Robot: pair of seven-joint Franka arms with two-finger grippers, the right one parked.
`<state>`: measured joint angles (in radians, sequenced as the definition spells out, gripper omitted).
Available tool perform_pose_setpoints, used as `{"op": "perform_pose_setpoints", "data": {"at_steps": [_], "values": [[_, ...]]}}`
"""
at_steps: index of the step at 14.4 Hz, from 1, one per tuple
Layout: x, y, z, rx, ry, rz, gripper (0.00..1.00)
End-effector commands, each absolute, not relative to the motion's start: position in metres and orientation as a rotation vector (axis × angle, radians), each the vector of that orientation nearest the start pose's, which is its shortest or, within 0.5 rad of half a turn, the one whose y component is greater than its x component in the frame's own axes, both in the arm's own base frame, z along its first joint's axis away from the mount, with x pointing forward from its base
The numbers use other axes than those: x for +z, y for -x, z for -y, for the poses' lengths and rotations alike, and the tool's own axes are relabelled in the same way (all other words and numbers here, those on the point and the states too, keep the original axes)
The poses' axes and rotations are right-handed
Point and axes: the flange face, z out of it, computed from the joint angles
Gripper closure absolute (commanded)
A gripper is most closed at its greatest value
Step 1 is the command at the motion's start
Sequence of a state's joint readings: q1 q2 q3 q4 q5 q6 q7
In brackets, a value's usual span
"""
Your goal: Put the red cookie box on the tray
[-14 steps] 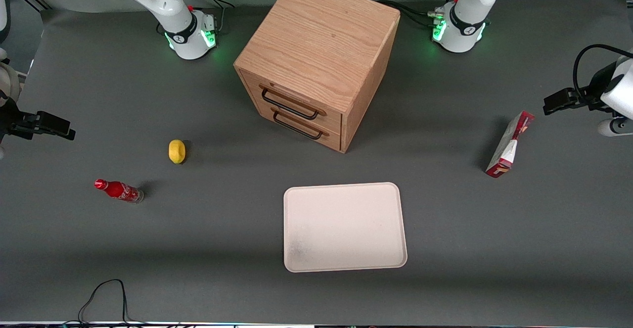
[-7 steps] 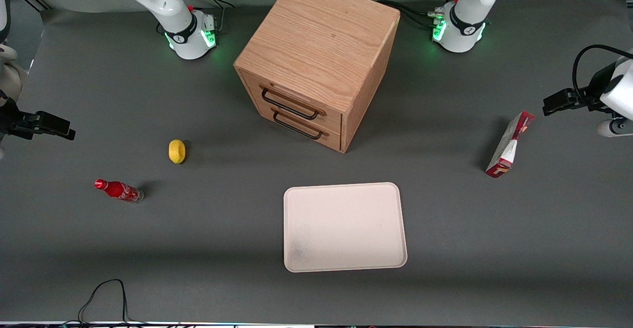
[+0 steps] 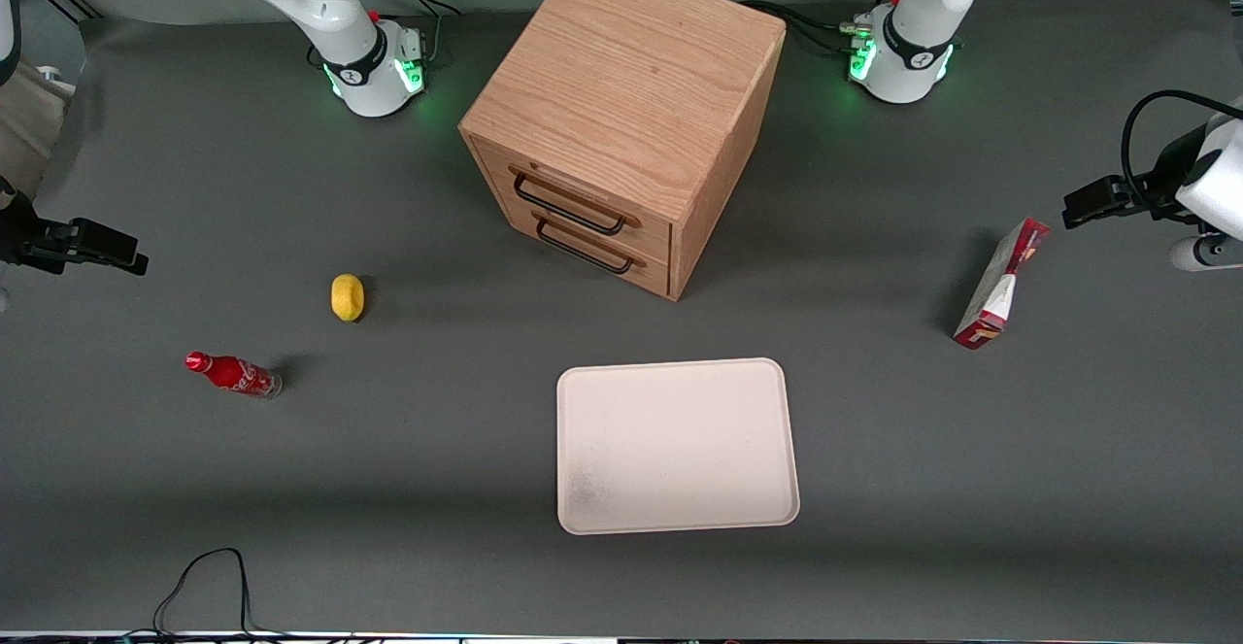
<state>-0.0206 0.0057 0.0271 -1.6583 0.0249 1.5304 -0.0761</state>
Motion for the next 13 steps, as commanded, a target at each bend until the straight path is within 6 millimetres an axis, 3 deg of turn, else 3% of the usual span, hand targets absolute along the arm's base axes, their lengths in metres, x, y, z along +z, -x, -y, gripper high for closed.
{"op": "perform_pose_setpoints", "data": {"at_steps": [1, 9, 13], "values": [[0.5796, -0.5488, -0.0071, 0.214, 3.106, 0.133, 0.0], [0.5785, -0.5498, -0.0083, 0.209, 3.106, 0.109, 0.0], [0.5761, -0.5495, -0.012, 0.223, 3.109, 0.009, 0.0]]}}
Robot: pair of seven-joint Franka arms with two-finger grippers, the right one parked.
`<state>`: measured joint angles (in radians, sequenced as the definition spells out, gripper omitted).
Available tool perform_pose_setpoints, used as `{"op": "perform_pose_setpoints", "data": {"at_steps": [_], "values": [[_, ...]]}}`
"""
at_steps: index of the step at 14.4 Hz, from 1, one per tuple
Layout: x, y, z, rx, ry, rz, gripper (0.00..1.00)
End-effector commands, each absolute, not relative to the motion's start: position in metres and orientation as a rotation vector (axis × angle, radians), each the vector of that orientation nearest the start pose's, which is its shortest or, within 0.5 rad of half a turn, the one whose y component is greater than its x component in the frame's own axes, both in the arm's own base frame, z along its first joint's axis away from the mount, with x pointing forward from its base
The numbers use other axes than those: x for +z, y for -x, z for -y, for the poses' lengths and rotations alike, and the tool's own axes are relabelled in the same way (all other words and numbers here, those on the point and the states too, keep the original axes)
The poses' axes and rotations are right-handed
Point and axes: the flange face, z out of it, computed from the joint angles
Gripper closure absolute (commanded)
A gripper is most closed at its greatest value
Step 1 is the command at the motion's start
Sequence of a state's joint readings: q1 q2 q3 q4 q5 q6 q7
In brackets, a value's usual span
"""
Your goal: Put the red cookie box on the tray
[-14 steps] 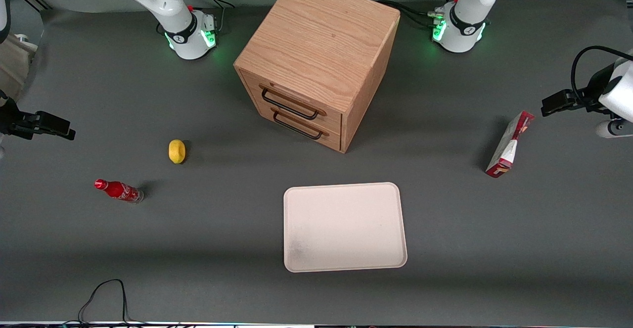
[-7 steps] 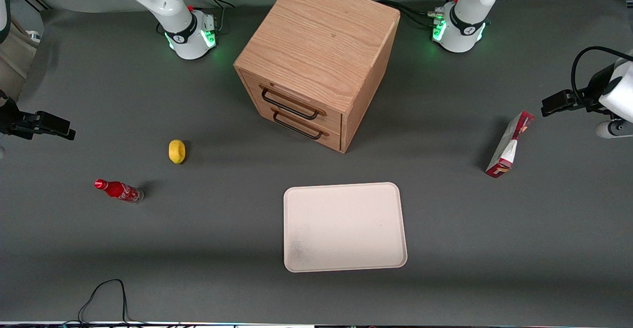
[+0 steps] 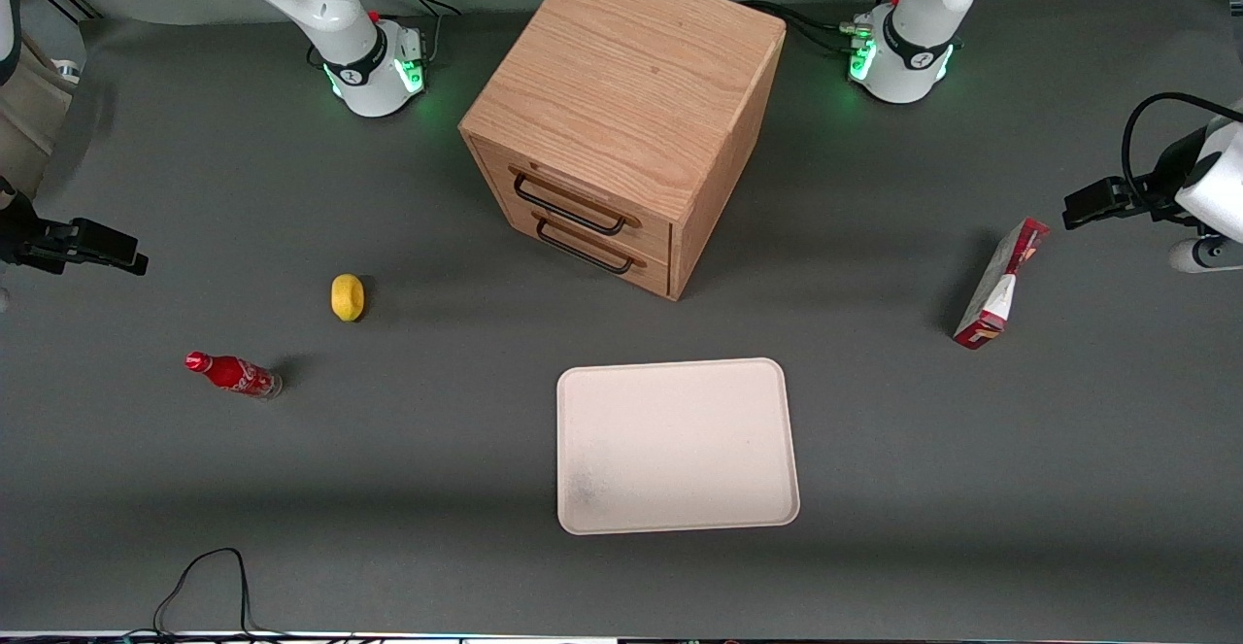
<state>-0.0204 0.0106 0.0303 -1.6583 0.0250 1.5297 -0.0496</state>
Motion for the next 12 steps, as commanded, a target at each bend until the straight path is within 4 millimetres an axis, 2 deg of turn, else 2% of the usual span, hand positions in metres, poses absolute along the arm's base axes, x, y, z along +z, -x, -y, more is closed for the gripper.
{"op": "perform_pose_setpoints", "data": {"at_steps": [1, 4, 6, 7, 9, 12], "values": [[0.575, -0.55, -0.016, 0.236, 3.111, -0.095, 0.0], [0.576, -0.542, -0.052, 0.295, 3.105, -0.384, 0.0], [0.582, -0.536, -0.087, 0.289, 3.074, -0.611, 0.0], [0.583, -0.532, -0.095, 0.314, 3.043, -0.723, 0.0], [0.584, -0.526, -0.109, 0.335, 3.043, -0.748, 0.0], [0.578, -0.524, -0.11, 0.346, 3.032, -0.821, 0.0]]}}
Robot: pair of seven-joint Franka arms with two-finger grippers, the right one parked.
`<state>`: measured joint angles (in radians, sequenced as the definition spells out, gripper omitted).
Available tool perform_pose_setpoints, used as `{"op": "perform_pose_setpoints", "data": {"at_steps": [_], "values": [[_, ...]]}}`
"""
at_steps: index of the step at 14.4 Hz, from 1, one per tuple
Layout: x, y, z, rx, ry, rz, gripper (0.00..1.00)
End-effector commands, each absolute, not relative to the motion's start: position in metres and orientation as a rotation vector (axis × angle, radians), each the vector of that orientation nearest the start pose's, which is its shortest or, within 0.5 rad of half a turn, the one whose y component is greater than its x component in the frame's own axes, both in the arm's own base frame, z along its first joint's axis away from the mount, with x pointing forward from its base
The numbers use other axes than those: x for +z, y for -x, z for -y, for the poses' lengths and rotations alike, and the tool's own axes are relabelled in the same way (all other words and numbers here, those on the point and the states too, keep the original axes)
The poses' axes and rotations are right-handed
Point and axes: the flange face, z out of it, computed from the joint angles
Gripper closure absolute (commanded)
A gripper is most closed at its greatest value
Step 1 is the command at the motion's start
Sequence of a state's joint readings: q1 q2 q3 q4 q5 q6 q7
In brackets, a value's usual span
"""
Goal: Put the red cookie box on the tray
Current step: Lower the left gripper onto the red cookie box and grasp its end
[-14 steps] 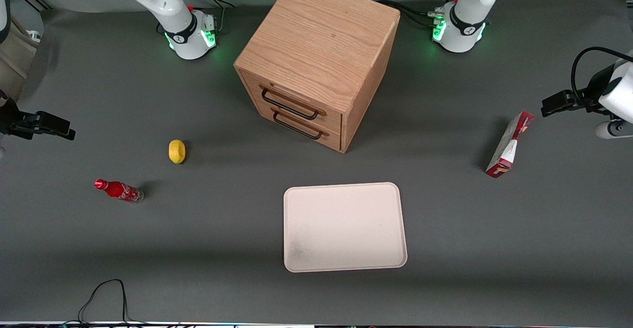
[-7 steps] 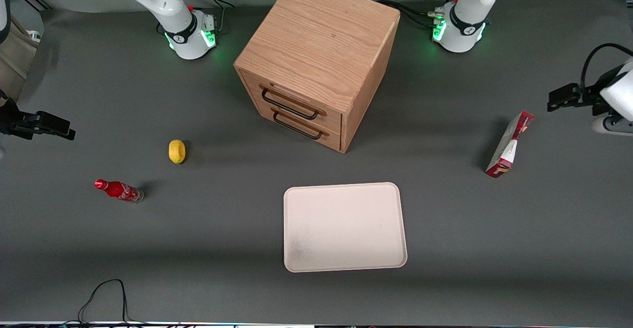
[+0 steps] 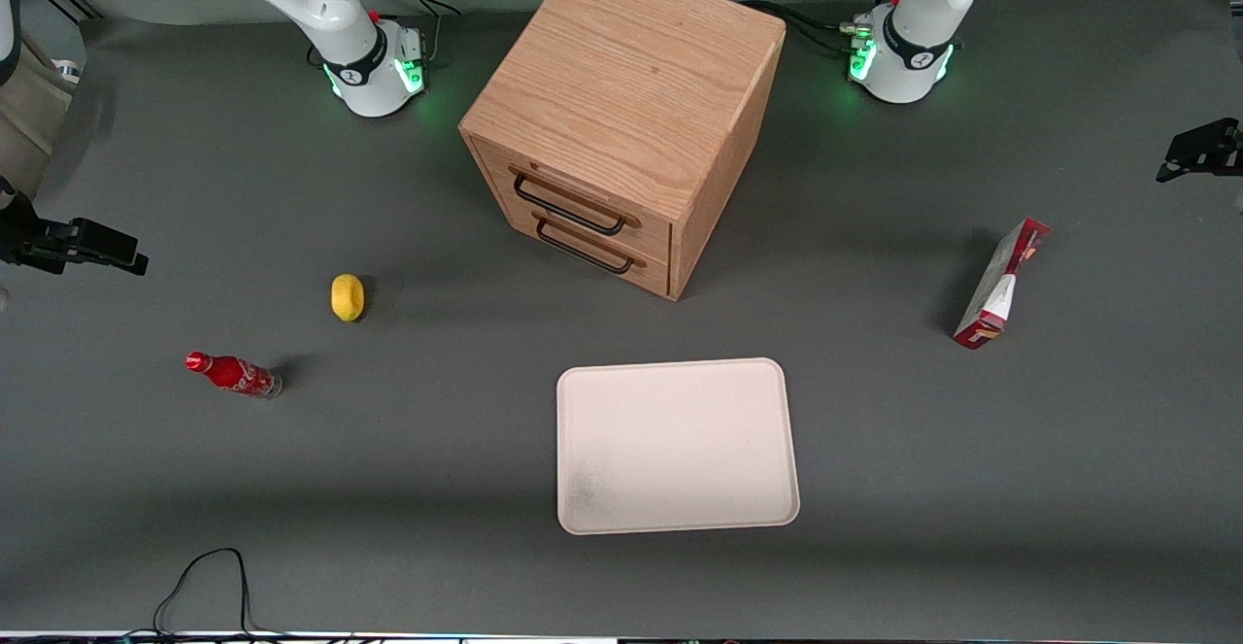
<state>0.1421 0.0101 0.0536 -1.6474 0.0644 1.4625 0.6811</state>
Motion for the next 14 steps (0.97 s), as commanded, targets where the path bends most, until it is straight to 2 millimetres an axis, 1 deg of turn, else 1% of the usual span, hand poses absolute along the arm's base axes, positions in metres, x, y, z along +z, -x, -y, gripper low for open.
{"op": "perform_pose_setpoints", "data": {"at_steps": [1, 3, 4, 8, 10, 12, 14], "values": [[0.569, -0.524, -0.109, 0.361, 3.035, -0.824, 0.0], [0.544, -0.524, -0.107, 0.351, 3.032, -0.837, 0.01], [0.526, -0.522, -0.102, 0.335, 3.024, -0.857, 0.02], [0.441, -0.506, -0.092, 0.247, 2.996, -0.905, 0.02], [0.394, -0.494, -0.088, 0.195, 2.985, -0.921, 0.02], [0.36, -0.48, -0.08, 0.143, 2.971, -0.942, 0.02], [0.33, -0.47, -0.074, 0.105, 2.96, -0.958, 0.02]]}}
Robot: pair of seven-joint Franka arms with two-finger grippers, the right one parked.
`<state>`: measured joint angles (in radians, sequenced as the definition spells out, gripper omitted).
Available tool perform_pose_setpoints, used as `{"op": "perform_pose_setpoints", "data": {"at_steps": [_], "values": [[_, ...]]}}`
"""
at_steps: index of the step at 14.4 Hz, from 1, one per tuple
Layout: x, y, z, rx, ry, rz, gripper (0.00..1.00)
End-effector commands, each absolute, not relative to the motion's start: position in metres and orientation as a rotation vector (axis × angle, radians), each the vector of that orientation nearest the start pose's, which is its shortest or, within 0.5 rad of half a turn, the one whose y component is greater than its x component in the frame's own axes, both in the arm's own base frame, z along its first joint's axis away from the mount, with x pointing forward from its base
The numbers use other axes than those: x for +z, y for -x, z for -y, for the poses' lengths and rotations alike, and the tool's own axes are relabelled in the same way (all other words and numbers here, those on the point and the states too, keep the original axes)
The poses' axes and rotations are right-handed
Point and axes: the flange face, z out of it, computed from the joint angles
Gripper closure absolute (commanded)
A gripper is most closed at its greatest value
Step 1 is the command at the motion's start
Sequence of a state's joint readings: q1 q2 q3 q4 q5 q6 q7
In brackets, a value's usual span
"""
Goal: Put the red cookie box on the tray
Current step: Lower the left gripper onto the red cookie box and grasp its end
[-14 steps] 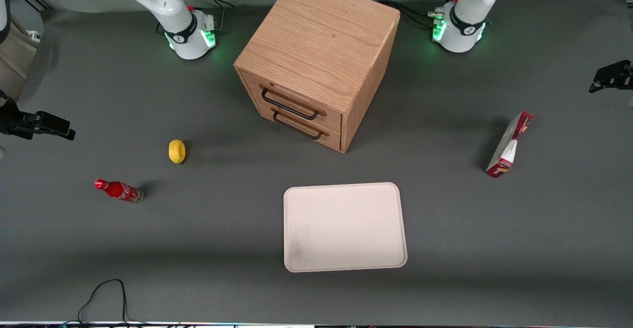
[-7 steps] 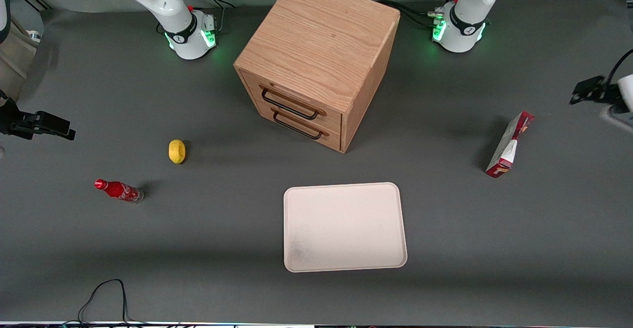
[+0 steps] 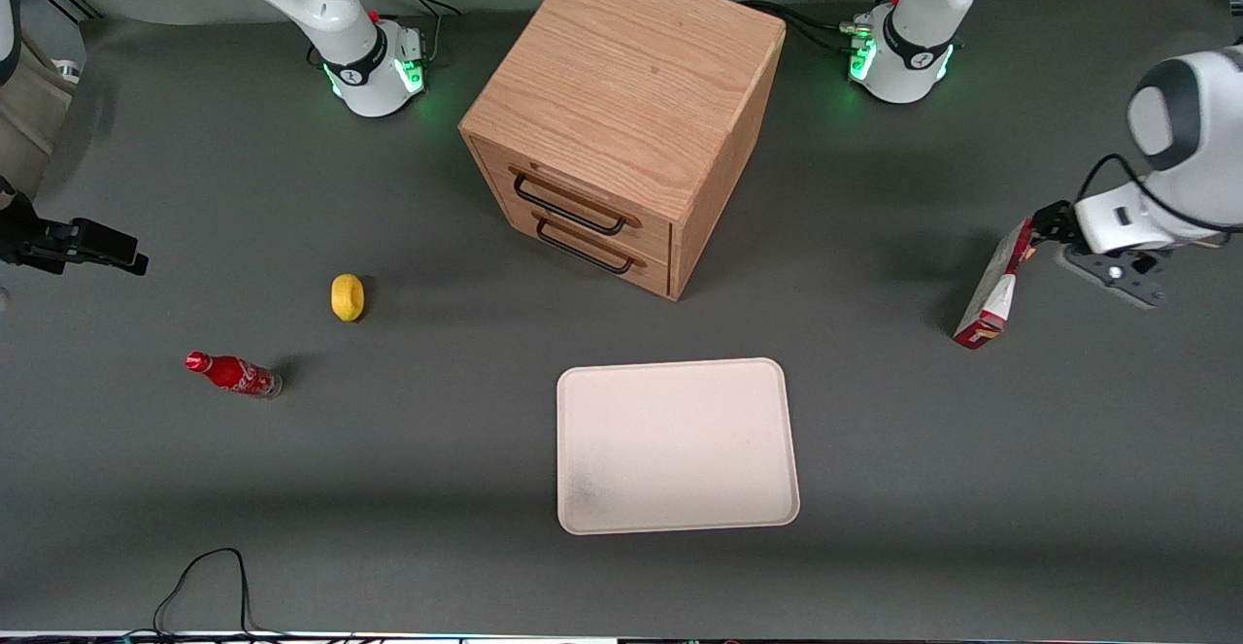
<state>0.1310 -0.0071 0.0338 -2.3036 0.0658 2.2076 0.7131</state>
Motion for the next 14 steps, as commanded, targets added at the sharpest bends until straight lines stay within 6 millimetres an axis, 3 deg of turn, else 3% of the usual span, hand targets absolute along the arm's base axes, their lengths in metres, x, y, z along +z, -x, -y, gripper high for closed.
{"op": "perform_pose_setpoints", "data": {"at_steps": [1, 7, 14], "values": [[0.314, -0.466, -0.072, 0.098, 2.956, -0.968, 0.02], [0.244, -0.464, -0.071, 0.094, 2.952, -1.002, 0.02], [0.239, -0.468, -0.071, 0.077, 2.938, -1.029, 0.02]]}}
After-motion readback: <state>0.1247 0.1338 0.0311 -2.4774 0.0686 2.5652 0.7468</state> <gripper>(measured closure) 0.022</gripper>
